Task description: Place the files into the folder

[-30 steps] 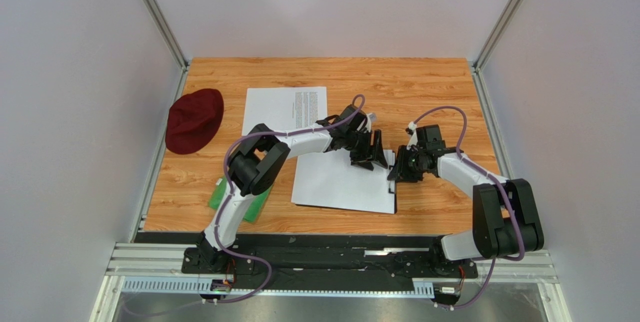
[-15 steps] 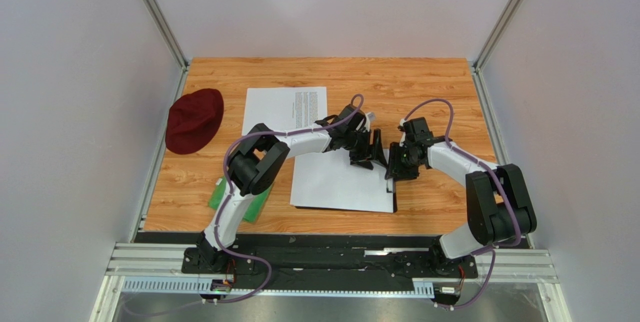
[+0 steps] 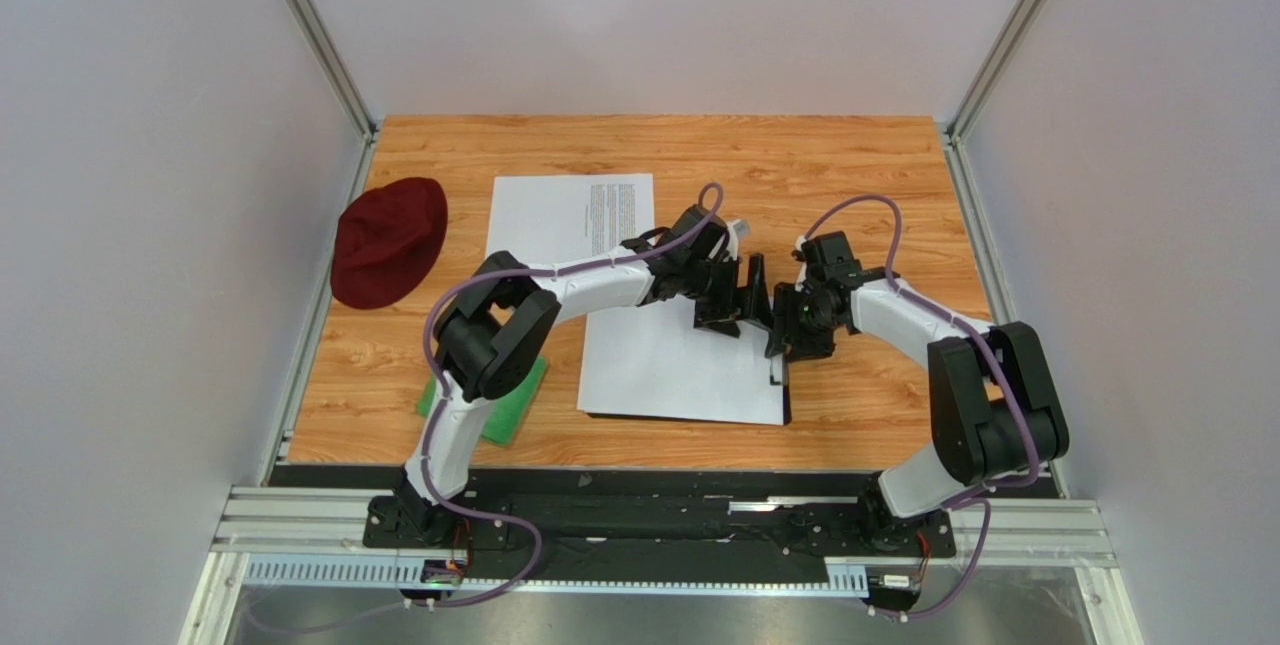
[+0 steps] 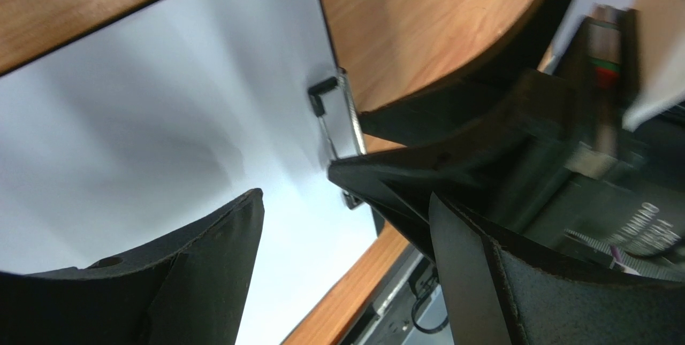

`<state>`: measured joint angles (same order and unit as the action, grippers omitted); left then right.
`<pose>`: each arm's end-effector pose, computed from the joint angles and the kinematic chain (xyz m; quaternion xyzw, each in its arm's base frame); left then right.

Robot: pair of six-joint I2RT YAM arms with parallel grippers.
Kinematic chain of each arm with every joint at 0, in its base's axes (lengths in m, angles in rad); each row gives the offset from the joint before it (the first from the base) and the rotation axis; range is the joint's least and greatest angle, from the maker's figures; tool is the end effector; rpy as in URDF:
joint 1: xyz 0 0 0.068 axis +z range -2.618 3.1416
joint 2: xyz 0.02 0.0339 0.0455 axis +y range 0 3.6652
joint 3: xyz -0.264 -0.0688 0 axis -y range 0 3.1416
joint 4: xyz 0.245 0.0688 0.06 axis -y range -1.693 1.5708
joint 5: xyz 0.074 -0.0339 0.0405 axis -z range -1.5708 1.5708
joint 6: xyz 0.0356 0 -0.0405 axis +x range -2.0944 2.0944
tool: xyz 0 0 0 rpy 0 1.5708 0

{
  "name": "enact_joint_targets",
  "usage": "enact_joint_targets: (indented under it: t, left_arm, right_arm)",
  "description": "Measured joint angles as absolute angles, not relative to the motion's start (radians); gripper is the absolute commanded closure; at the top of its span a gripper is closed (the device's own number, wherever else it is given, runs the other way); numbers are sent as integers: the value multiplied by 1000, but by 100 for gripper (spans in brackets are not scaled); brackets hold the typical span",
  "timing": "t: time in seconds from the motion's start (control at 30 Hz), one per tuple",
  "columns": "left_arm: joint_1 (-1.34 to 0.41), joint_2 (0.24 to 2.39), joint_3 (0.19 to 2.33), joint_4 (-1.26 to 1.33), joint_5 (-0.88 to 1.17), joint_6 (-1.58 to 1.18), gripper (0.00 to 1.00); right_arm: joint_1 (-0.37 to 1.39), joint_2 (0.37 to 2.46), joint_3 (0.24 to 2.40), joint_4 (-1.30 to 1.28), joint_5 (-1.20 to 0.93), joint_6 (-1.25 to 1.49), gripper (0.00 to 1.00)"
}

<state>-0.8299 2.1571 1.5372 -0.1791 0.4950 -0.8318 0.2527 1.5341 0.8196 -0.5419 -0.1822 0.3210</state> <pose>0.3073 -0.3610 0.1644 0.0914 0.8983 -0.4225 0.0784 0.2583 0.0734 0.1584 0.0193 0.9835 0.1303 0.1241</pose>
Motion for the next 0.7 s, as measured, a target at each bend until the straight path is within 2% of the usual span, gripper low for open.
enact_joint_targets:
  t: [0.13, 0.3, 0.37, 0.47, 0.5, 0.53, 0.6, 0.7]
  left_arm:
    - [-828, 2064, 1491, -204, 482, -822, 16]
    - [-812, 1856, 1384, -216, 471, -804, 16]
    - [-797, 1758, 1330, -226, 466, -790, 16]
    - [-737, 1618, 1236, -252, 446, -760, 15]
    - [-709, 1580, 1208, -264, 435, -751, 14]
    - [-679, 1553, 1185, -275, 426, -743, 14]
    - [-598, 1510, 1153, -313, 411, -722, 14]
    - [-483, 1511, 1153, -335, 393, -698, 15]
  right_arm:
    - [257, 1540, 828, -557, -153, 323, 58]
    - [270, 1535, 839, -592, -49, 324, 56]
    - [266, 1526, 842, -624, 12, 324, 51]
    - [260, 1489, 860, -691, 80, 323, 33]
    - [259, 1467, 873, -706, 89, 324, 12]
    - [258, 1447, 891, -720, 91, 324, 0]
    - [257, 1415, 952, -725, 64, 326, 0]
    - [261, 1413, 1049, -600, -59, 352, 0]
